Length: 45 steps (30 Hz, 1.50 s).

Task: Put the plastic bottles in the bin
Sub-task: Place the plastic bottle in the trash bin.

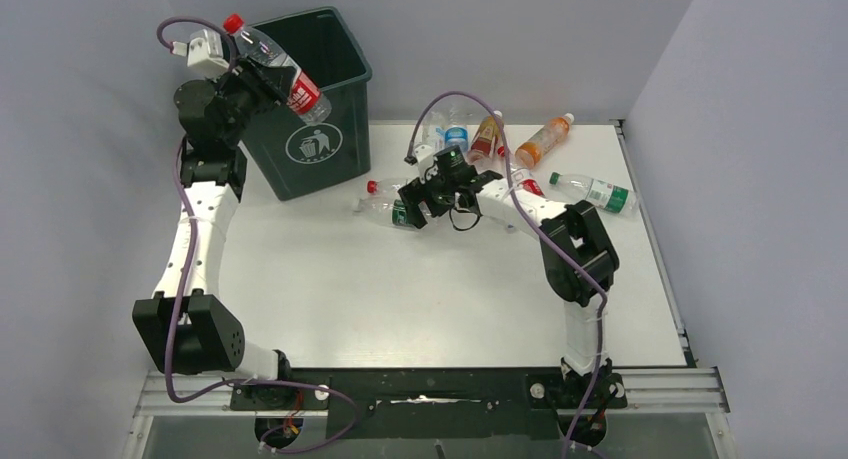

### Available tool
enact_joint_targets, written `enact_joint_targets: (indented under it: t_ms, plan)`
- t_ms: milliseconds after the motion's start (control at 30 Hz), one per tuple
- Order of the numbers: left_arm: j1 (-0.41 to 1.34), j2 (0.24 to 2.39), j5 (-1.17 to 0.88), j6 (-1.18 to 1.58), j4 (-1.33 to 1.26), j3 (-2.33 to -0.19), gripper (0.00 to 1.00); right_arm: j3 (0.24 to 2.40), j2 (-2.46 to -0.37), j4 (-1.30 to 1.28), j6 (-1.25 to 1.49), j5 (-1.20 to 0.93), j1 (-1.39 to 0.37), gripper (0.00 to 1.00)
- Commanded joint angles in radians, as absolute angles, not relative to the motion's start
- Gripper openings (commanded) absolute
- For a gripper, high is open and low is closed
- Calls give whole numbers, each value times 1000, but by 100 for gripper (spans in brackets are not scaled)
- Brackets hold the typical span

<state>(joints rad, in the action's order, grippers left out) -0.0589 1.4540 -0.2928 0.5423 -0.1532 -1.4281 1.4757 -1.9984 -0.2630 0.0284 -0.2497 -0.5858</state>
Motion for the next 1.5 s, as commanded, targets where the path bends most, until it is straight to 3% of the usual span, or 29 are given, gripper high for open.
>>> enact_joint_targets:
  t_ms: [0,633,833,1067,1467]
  plan:
    - [-96,1457,-299,561,-239,-1486,45,1528,-2003,-269,-42,-218,-614,99]
    - [-151,1432,-262,627,-305,-1497,47,1506,-2062,-275,-63,-177,-686,95]
    - [-172,1455,-228,631,-359,-1480,53,1474,-2062,-272,-26,-200,-688,79]
    - [-208,1505,-218,656,-400,-1497,53,1429,-2036,-252,9,-211,-711,68]
    - [-230,1571,-229,642,-301,-1535,78,1333,-1939,-247,59,-186,-767,63]
